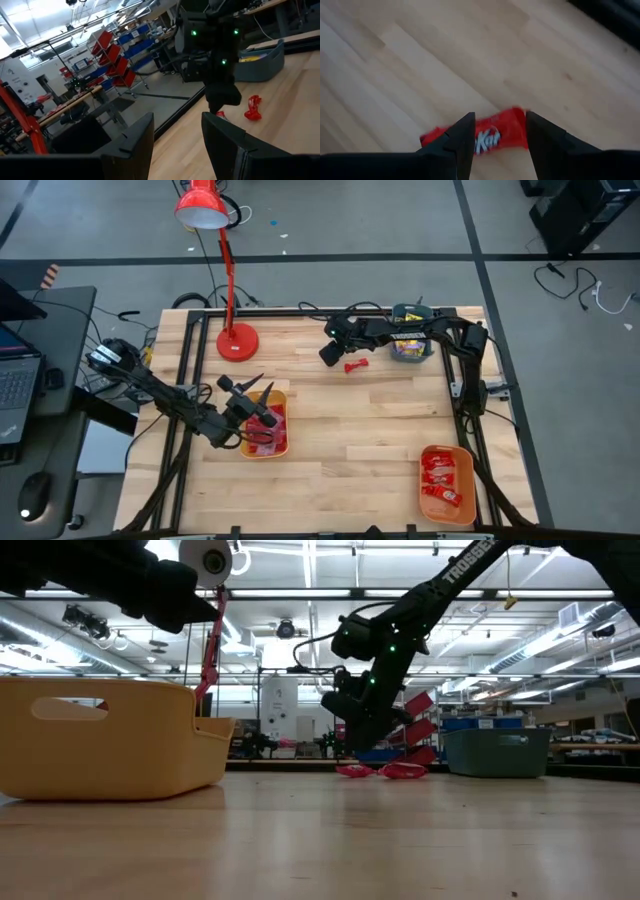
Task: Sort candy
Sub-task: Put the red chocolate into the orange bin
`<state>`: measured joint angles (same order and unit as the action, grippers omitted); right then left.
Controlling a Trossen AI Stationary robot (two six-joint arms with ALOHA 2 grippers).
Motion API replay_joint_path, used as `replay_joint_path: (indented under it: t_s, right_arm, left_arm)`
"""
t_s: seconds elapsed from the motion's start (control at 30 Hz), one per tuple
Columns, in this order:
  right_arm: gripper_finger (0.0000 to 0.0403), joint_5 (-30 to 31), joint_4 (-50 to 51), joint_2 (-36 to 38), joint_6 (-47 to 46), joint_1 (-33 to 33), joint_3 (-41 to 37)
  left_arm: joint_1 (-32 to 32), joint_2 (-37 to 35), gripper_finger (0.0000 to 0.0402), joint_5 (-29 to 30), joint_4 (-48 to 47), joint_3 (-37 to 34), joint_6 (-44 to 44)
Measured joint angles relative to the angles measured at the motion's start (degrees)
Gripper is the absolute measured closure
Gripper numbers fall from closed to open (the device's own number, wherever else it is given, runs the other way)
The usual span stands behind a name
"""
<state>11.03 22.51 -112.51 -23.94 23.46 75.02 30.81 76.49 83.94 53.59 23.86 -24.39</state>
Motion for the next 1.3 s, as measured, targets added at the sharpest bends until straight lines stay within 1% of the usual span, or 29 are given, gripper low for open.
replay_joint_path:
  t_s: [0.2,0.43,0.6,0.9,1.0,1.07,1.13,1.2,1.3]
  right_arm:
    - [0.0263,-0.46,0.39,-1.63,-0.48,-0.11,-0.02]
    - [0.0286,-1.05,0.84,-2.53,-0.53,-0.56,-0.02]
    - [0.0300,-5.69,0.83,-2.77,-0.60,-1.62,-0.02]
    - [0.0312,-13.72,0.97,-2.75,0.25,-6.82,0.04]
    - [0.0312,-18.18,1.15,-2.75,5.57,-9.44,0.04]
    - [0.0313,-20.47,1.96,-2.74,12.43,-11.55,0.04]
    - [0.0314,-20.62,3.94,-2.62,20.66,-14.11,0.11]
    - [0.0316,-18.67,7.30,-2.37,28.56,-16.70,0.17]
    - [0.0318,-11.40,9.89,-1.99,33.98,-19.93,0.21]
  left_arm:
    - [0.00,0.00,0.0234,-0.09,-2.15,-0.02,2.64]
    - [0.00,0.00,0.0234,-0.20,-2.81,-0.07,3.44]
    - [0.00,0.00,0.0234,-0.20,-2.88,-0.07,3.46]
    - [0.00,0.00,0.0234,-0.20,-2.98,-0.07,3.46]
    - [0.00,0.00,0.0234,-0.20,-2.98,-0.07,3.46]
    - [0.00,0.00,0.0234,-0.19,-2.97,-0.07,3.46]
    - [0.00,0.00,0.0234,-0.20,-2.96,-0.06,3.46]
    - [0.00,0.00,0.0234,-0.18,-2.96,-0.06,3.46]
    - [0.00,0.00,0.0234,-0.18,-2.96,-0.05,3.50]
